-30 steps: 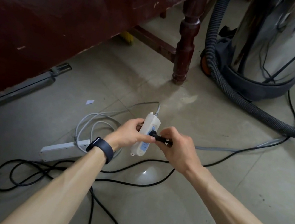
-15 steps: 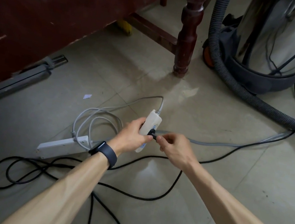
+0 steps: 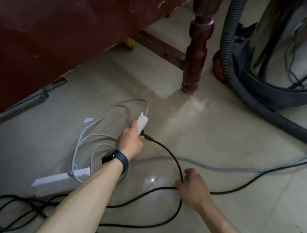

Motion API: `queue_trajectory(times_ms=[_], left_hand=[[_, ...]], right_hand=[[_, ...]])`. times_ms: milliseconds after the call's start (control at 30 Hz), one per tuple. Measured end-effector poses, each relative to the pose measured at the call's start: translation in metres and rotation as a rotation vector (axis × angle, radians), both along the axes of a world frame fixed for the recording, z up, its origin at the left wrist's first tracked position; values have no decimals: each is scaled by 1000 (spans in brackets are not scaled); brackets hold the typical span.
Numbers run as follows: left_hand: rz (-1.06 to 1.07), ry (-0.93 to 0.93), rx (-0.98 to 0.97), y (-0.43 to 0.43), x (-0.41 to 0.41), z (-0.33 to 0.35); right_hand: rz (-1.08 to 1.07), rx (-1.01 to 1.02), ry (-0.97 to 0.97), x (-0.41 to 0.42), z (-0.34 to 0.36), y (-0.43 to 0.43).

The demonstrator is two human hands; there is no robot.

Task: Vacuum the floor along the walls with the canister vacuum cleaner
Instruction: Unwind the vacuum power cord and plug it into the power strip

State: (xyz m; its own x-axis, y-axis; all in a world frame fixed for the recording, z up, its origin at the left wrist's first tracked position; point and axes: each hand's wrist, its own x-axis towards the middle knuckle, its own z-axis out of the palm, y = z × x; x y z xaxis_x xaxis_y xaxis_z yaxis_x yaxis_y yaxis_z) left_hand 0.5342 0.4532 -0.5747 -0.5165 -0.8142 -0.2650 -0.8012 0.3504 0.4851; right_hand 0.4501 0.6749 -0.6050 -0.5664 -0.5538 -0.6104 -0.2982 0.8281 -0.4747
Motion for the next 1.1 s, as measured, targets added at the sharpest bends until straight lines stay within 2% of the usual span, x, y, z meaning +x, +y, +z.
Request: queue_trajectory(times_ms=[100, 233, 300, 433, 600, 767, 833, 933, 1000, 1100], left_hand=[[68, -20, 0, -22, 2, -16], [-55, 10, 151, -20, 20, -42], [-83, -4, 162, -11, 29, -50], [-200, -257, -105, 9, 52, -58], [-427, -618, -190, 7, 104, -59], [-145, -633, -16, -16, 143, -61], [-43, -612, -1, -36, 157, -62], [96, -643, -7, -62, 181, -54], [141, -651, -30, -72, 196, -47], [106, -627, -56, -69, 198, -37]], right_hand=[[159, 70, 167, 6, -14, 16], [286, 123, 248, 32, -28, 25], [306, 132, 312, 43, -36, 27], [308, 107, 316, 48, -52, 31], [381, 82, 330, 47, -58, 33], [456, 58, 269, 45, -55, 20], [489, 44, 312, 47, -53, 14], [526, 21, 264, 55, -54, 0], [520, 12, 244, 61, -56, -14], [528, -28, 315, 64, -61, -37]])
